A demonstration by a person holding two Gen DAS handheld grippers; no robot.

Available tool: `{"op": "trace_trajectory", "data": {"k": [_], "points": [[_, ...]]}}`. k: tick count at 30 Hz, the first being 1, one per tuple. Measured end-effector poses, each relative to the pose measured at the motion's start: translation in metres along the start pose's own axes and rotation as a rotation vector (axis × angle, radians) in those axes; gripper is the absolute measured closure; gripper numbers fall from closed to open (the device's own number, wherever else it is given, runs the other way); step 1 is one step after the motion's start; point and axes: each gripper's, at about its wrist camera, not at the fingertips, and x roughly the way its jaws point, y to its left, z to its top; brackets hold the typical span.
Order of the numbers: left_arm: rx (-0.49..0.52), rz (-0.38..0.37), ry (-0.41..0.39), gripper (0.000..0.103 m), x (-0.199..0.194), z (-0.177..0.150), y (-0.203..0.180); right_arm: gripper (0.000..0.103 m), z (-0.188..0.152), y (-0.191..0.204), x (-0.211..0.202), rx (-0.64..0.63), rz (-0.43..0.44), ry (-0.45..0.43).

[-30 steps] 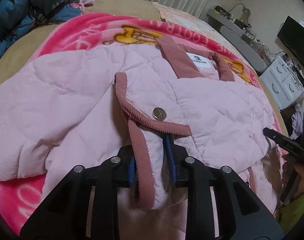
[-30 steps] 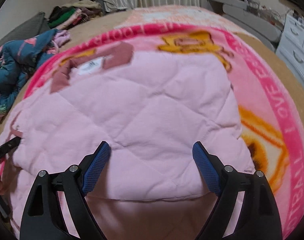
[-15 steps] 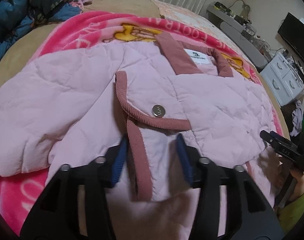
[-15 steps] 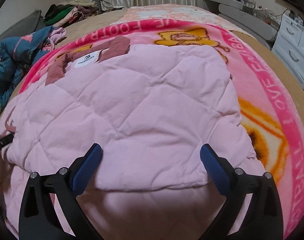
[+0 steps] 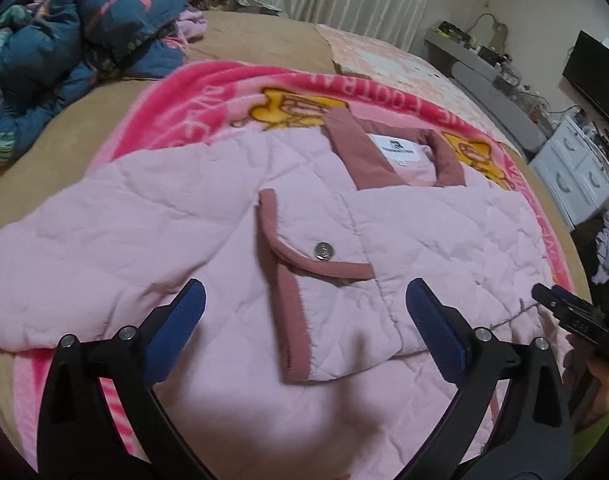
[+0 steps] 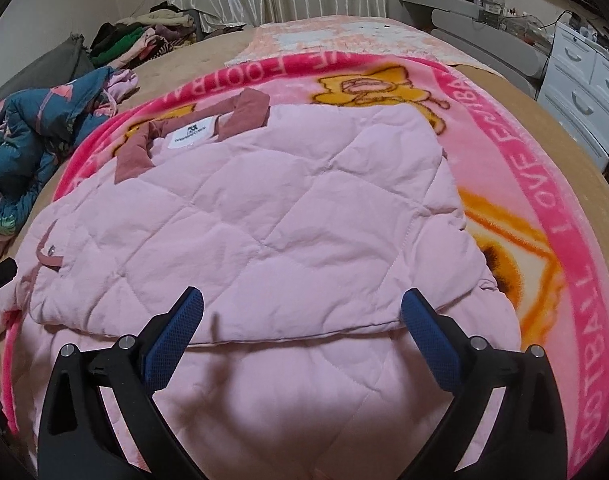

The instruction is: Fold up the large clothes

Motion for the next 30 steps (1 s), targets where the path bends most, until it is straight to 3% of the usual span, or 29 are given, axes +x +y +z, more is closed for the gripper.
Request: {"op": "trace_trajectory", "data": {"k": [8,30], "points": [[-0.029,0.034,0.001,0.009,-0.012,-0.003,0.008,0.004,0.003,0.019,-0.022,-0.024,0.019,-0.037],[-0.141,0.155,-0.148,0.009,-0.090,-0.006,0.071,0.004,0.018,0.132,-0.091,-0.188,0.156,-0.171]]}}
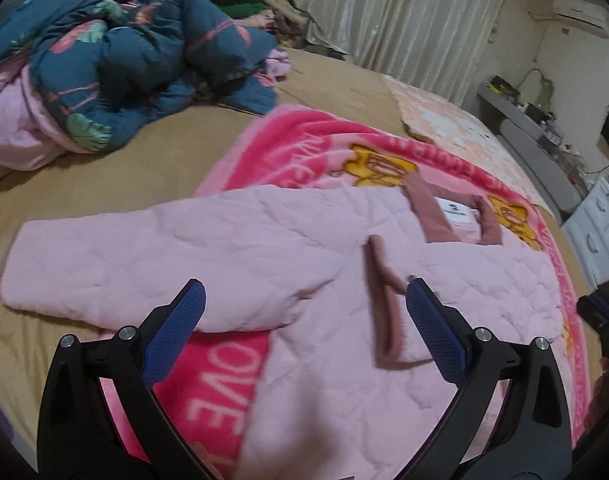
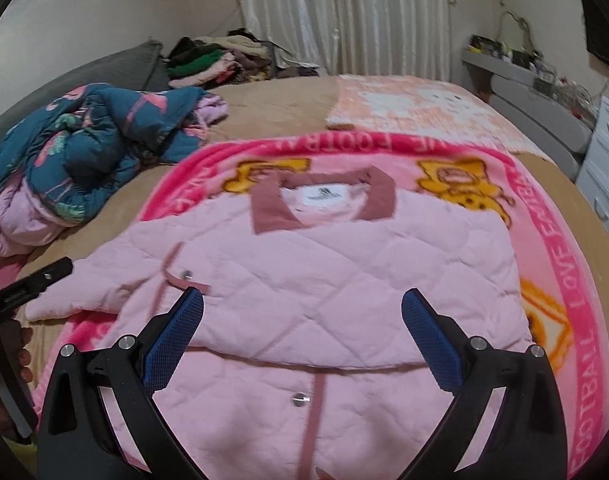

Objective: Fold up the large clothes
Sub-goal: 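Move the left tool to the other jacket sleeve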

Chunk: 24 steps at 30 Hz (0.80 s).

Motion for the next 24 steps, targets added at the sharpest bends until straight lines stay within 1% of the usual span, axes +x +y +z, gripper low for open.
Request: {"op": "trace_trajectory", "data": {"k": [2,4,7,9,11,14,19,24], "points": [[-0.009,0.039,-0.010,0.009,-0.005,0.000,0.012,0.004,0.003,0.013,-0.005,-0.024,-0.002,-0.023],[-0.028,0.059,-0.018,0.009,-0.009,0.002,0.023,0.004,0.005,0.024,-0.008,-0.041,-0.006,-0.046],[-0.081,0.073,-0.024,0.009,-0.013,0.003,0.044,0.004,0.010,0.043,-0.010,-0.046,0.027,-0.065],[-0.105,0.070,-0.010,0.009,-0.013,0.002,0.057,0.004,0.012,0.054,-0.010,-0.048,0.046,-0.070],[-0.129,0.065,-0.001,0.009,-0.013,0.001,0.069,0.004,0.014,0.065,-0.009,-0.055,0.066,-0.072],[-0.172,0.082,-0.002,0.009,-0.014,0.002,0.086,0.004,0.017,0.087,-0.006,-0.077,0.091,-0.070],[-0.236,0.080,-0.021,0.009,-0.019,0.003,0.111,0.004,0.019,0.119,0.000,-0.105,0.128,-0.062],[-0.290,0.120,-0.036,0.009,-0.026,0.005,0.140,0.004,0.018,0.144,0.008,-0.125,0.169,-0.049]]}}
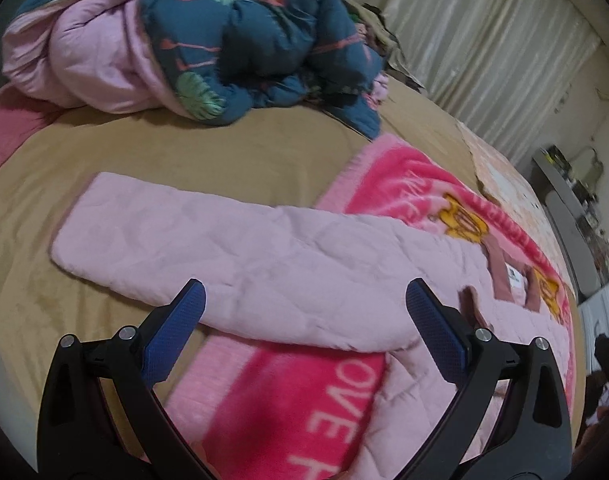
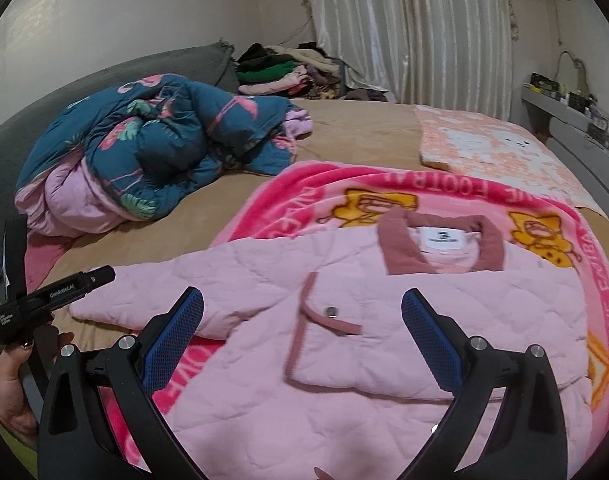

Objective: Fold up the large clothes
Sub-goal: 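Move the left tool to the other jacket sleeve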

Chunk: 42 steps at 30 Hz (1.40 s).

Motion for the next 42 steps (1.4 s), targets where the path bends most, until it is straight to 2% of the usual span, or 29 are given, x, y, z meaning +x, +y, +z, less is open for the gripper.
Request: {"op": "trace_trajectory", "data": {"k": [11,19,28,33,36,40,42], "points": [[-0.057,0.125,-0.037,0.009,-0.003,0.015,0.046,0.004,0.005,0.051,0.038,-0.078,0.062,0.052],[-0.150,0.168,0.016,0.009,0.015,0.016,0.082,0.004,0.008,0.095,0.076,-0.165,0.112,0.113],[-0.280,0.192,0.077,0.009,0.038,0.011,0.123,0.004,0.004,0.125,0.111,-0.229,0.160,0.184],[-0.362,0.247,0.110,0.009,0.054,0.006,0.145,0.004,-0.007,0.131,0.122,-0.230,0.157,0.210],[-0.403,0.249,0.147,0.009,0.067,0.002,0.154,0.004,-0.014,0.127,0.124,-0.200,0.168,0.225],[-0.433,0.278,0.146,0.009,0.085,-0.002,0.160,0.004,-0.021,0.115,0.120,-0.186,0.151,0.237],[-0.448,0.269,0.154,0.009,0.092,-0.004,0.163,0.004,-0.021,0.108,0.116,-0.175,0.145,0.233]]}}
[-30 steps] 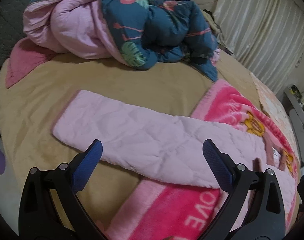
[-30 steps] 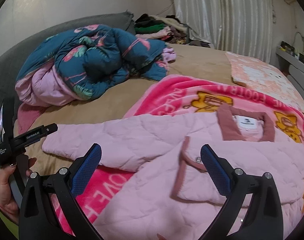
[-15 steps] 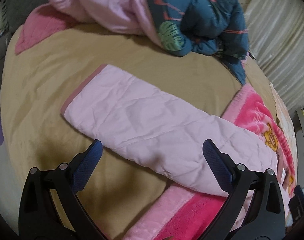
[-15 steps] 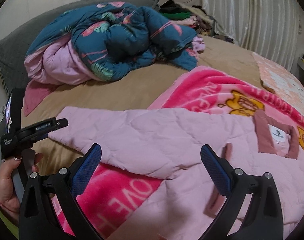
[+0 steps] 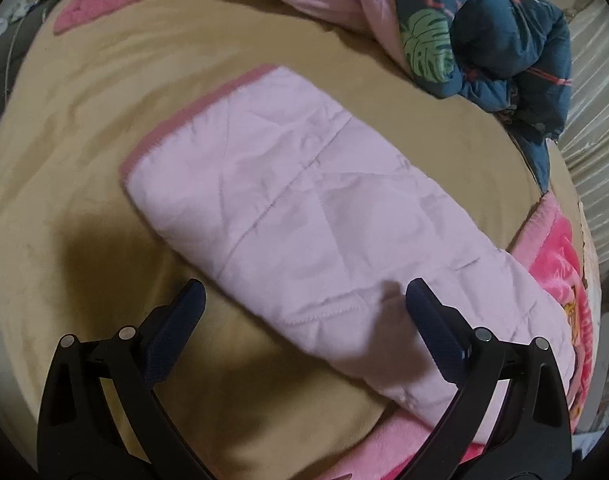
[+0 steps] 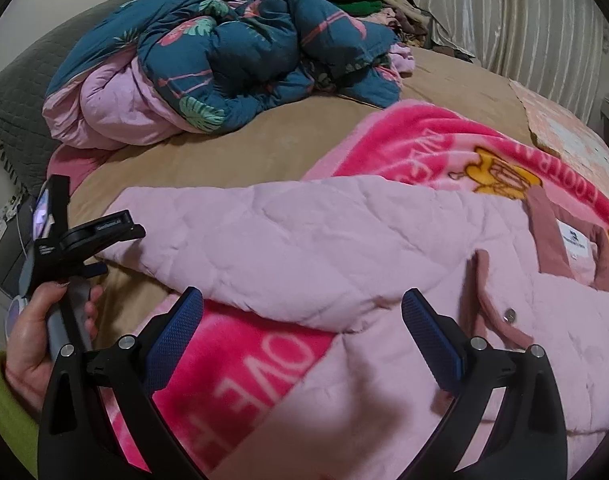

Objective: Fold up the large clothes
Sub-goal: 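Move the left tool to the other jacket sleeve, then grasp the sleeve cuff with the left tool and lift it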

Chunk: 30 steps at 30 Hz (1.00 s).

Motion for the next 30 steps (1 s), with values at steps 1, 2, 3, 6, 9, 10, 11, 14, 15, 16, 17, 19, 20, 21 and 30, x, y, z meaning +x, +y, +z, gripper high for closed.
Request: {"op": "trace_trajectory", "data": {"k": [1,2,3,6,9,10,11,14,15,16,17,19,20,21,30], "points": [[-0.017,-0.008,0.007,0.009,0.005,0.000,0.001,0.004,-0.002,-0.004,-0.003,0.007,-0.003,-0.002],[-0.026,-0.012,0.006,0.009,0.007,0.001,0.001,0.004,-0.004,-0.010,-0.007,0.018,-0.008,-0.007],[-0.034,-0.009,0.001,0.009,0.009,0.001,0.002,0.004,-0.005,-0.014,-0.010,0.026,-0.013,-0.013],[-0.045,-0.001,-0.025,0.009,0.013,0.004,0.002,0.004,-0.009,-0.032,-0.022,0.068,-0.035,-0.038],[-0.028,0.011,-0.060,0.017,0.012,0.006,0.000,0.004,-0.012,-0.053,-0.033,0.129,-0.039,-0.063],[-0.015,0.020,-0.091,0.030,0.009,0.007,-0.002,0.004,-0.013,-0.059,-0.036,0.142,-0.042,-0.067],[0.000,0.032,-0.117,0.041,0.007,0.008,-0.005,0.004,-0.014,-0.066,-0.039,0.154,-0.047,-0.071],[0.039,0.053,-0.186,0.079,-0.006,0.009,-0.011,0.004,-0.018,-0.077,-0.047,0.162,-0.057,-0.083],[0.041,0.042,-0.204,0.086,-0.011,0.011,-0.011,0.004,-0.020,-0.081,-0.050,0.169,-0.057,-0.089],[0.042,0.019,-0.231,0.088,-0.019,0.013,-0.011,0.004,-0.022,-0.084,-0.054,0.180,-0.051,-0.094],[0.041,-0.001,-0.249,0.088,-0.026,0.014,-0.012,0.004,-0.023,-0.086,-0.057,0.187,-0.045,-0.097],[0.050,-0.057,-0.299,0.089,-0.044,0.015,-0.018,0.004,-0.026,-0.090,-0.063,0.196,-0.045,-0.106],[0.055,-0.074,-0.315,0.090,-0.051,0.015,-0.021,0.004,-0.028,-0.093,-0.066,0.199,-0.046,-0.112],[0.062,-0.093,-0.333,0.090,-0.059,0.015,-0.026,0.004,-0.030,-0.095,-0.069,0.202,-0.046,-0.115],[0.215,-0.289,-0.457,0.092,-0.132,-0.010,-0.085,0.004,-0.047,-0.125,-0.110,0.286,-0.077,-0.198]]}}
